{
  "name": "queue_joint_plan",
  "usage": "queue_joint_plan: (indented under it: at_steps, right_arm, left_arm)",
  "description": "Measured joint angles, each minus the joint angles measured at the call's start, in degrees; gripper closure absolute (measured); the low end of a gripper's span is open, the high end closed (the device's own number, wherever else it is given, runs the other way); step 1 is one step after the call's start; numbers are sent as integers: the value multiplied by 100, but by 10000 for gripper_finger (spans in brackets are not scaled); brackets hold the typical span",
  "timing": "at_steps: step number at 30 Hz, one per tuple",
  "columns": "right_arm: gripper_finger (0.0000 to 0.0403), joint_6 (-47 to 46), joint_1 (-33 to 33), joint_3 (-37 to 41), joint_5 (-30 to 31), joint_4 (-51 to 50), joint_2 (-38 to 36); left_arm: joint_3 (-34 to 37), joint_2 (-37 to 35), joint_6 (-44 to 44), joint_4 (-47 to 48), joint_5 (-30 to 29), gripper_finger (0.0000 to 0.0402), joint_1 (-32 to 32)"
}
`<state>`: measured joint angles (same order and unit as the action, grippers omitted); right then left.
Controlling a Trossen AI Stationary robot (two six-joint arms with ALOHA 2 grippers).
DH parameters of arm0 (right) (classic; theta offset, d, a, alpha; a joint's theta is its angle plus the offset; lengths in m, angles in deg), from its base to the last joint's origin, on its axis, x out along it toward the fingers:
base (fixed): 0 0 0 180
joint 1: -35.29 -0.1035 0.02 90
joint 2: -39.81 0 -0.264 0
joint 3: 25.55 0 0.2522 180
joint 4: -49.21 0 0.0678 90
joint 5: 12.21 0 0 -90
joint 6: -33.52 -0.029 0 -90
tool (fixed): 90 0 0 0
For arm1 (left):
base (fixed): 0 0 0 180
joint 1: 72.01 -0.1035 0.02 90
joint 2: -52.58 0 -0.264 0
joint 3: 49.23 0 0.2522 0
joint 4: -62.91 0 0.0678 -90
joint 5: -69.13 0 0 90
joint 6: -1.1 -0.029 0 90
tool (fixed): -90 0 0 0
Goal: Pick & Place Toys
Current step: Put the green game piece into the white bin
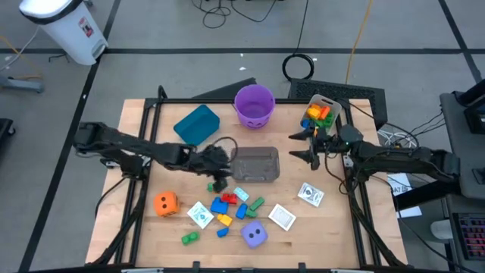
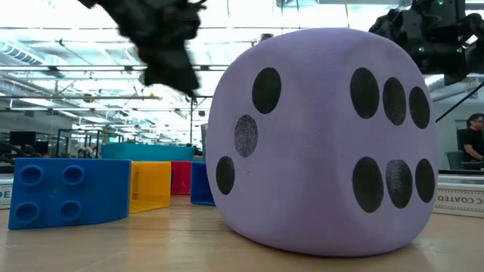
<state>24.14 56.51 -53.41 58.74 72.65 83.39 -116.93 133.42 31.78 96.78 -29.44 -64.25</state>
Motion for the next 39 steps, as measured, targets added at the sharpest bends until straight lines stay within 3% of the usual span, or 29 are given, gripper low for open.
queue_joint_plan:
  at_steps: [5, 12, 19, 23, 28, 33, 39]
  right_arm:
    - [120, 1, 3, 0, 421, -21, 3]
    - [120, 1, 3, 0, 415, -18, 3]
    - [120, -42, 3, 0, 416, -57, 6]
    - [120, -42, 3, 0, 417, -58, 6]
    - [122, -42, 3, 0, 417, -58, 6]
    - [122, -44, 3, 0, 419, -58, 3]
    - [122, -45, 3, 0, 419, -62, 6]
  left_arm:
    - [3, -334, 1223, 1474, -503, 256, 456]
    - [5, 128, 1954, 1819, -280, 251, 879]
    - [5, 728, 2879, 1881, -68, 170, 816]
    - [5, 1006, 2985, 1873, 413, 121, 698]
    - [7, 1252, 3264, 1876, 450, 87, 574]
    - [8, 1433, 3464, 1872, 451, 92, 425]
    - [8, 1456, 3566, 1859, 600, 147, 336]
